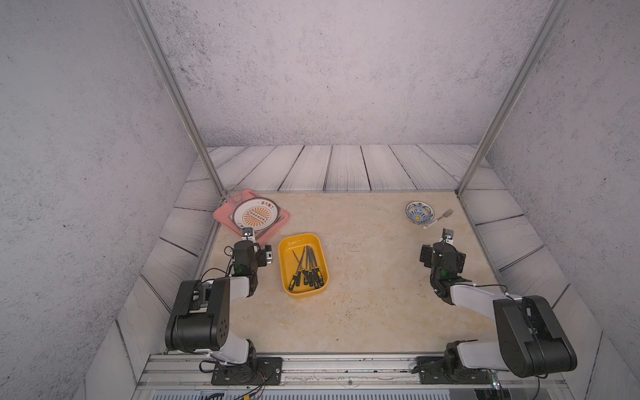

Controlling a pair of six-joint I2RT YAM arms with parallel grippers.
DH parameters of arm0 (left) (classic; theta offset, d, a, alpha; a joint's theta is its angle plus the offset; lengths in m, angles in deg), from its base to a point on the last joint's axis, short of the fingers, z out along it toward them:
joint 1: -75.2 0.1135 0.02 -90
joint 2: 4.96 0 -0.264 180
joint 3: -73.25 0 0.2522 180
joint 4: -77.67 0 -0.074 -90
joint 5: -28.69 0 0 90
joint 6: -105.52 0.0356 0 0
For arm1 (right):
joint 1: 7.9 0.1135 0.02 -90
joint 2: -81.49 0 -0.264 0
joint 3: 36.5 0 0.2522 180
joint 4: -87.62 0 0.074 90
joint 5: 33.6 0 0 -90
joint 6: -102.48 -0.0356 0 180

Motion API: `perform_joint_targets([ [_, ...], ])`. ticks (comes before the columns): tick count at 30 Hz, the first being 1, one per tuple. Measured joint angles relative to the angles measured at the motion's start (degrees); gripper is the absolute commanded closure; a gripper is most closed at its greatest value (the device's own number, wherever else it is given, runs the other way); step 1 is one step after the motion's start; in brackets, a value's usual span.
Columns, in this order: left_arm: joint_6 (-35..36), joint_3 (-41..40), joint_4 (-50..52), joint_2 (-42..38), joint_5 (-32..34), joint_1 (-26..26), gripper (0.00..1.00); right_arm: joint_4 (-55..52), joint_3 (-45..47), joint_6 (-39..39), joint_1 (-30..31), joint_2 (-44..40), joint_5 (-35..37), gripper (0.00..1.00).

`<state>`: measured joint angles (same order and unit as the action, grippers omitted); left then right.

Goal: Put the file tool into the storage box
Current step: Reset both arms

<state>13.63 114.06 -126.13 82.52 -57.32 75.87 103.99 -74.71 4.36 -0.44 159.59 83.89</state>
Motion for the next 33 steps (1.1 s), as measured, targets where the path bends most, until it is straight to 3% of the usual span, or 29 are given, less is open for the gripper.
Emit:
perform_joint_targets([
  [2,0.33,-0.04,-1.22,0.00,0.26,-0.63,0.02,2.38,0.11,1.73,-0.28,0.63,-2.86,0.00],
  [5,0.72,-0.61,-3.17,-0.02,1.75,-2.14,0.02,16.44,2.16,4.20,-1.14,8.11,-5.44,0.00],
  [15,1.99,-3.91,-8.68,-0.02,7.34,-5.05,0.02,16.31,0.39,4.00,-5.07,11.26,-12.52,0.00],
  [33,1.92,-3.67,-9.09,0.00,8.52,-4.74,0.02,11.91,-0.59,3.82,-5.07,10.67,-13.90,0.00],
])
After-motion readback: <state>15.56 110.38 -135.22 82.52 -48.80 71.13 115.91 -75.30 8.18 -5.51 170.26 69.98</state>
